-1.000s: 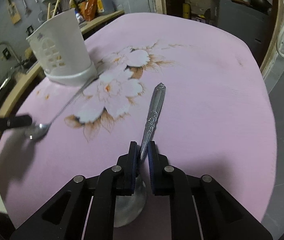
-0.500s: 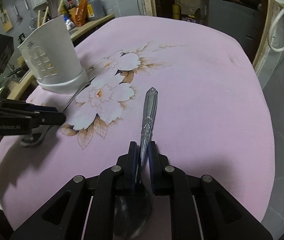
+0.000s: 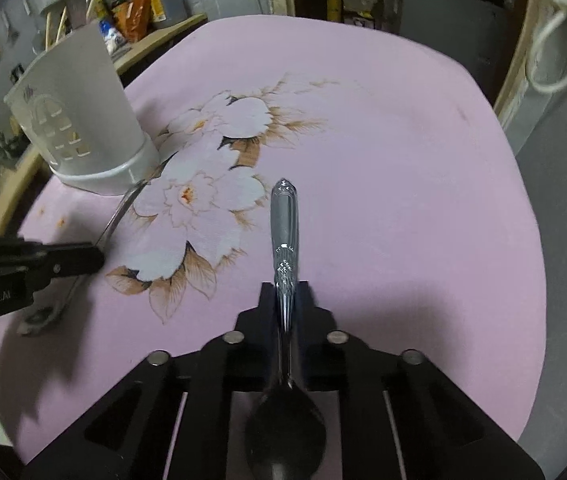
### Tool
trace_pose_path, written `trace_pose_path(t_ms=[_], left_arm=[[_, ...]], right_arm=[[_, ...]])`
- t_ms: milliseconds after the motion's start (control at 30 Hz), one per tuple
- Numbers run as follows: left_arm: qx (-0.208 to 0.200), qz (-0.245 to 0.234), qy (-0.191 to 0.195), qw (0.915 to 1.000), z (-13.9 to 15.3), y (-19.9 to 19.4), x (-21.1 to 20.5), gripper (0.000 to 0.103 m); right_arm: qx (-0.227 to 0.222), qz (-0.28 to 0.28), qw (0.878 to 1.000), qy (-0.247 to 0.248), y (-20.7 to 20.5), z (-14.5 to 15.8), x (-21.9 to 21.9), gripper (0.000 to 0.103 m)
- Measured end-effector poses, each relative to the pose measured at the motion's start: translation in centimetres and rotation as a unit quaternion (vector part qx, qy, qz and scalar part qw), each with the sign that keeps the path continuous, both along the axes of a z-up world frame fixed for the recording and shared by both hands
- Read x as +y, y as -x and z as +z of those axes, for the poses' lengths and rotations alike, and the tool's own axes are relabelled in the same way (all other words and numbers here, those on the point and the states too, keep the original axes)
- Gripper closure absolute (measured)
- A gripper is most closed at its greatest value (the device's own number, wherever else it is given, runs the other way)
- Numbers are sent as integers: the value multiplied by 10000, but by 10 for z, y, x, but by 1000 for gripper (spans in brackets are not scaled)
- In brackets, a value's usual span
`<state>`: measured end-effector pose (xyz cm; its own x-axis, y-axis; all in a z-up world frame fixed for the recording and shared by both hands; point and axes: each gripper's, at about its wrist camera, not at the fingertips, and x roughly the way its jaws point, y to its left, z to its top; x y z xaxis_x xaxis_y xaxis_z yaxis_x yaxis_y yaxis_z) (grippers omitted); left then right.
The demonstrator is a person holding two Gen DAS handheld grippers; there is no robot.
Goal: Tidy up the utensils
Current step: 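Lift the spoon with the left tool while the right tool lifts its spoon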
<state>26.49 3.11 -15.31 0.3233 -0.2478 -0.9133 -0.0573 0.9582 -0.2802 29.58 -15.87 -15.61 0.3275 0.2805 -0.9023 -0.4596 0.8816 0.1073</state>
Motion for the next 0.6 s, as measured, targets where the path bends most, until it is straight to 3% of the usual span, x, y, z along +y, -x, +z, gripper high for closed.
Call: trace_pose_path(t_ms=[133,367,500,600], left_arm=[[48,196,128,9997,4,16,9,100],[114,318,249,9991,8,29,21,100],[-227,277,195,9992,20,45,26,100],[-814,185,67,9965,35,62,25,100]], right_arm=[[-24,221,9997,132,5,4,-1,96],[-48,95,9980,618,-2,0,22,91],[46,-189,9997,179,-5,1,10,95],[-266,-441,9979,-385,7,12,-8,95]])
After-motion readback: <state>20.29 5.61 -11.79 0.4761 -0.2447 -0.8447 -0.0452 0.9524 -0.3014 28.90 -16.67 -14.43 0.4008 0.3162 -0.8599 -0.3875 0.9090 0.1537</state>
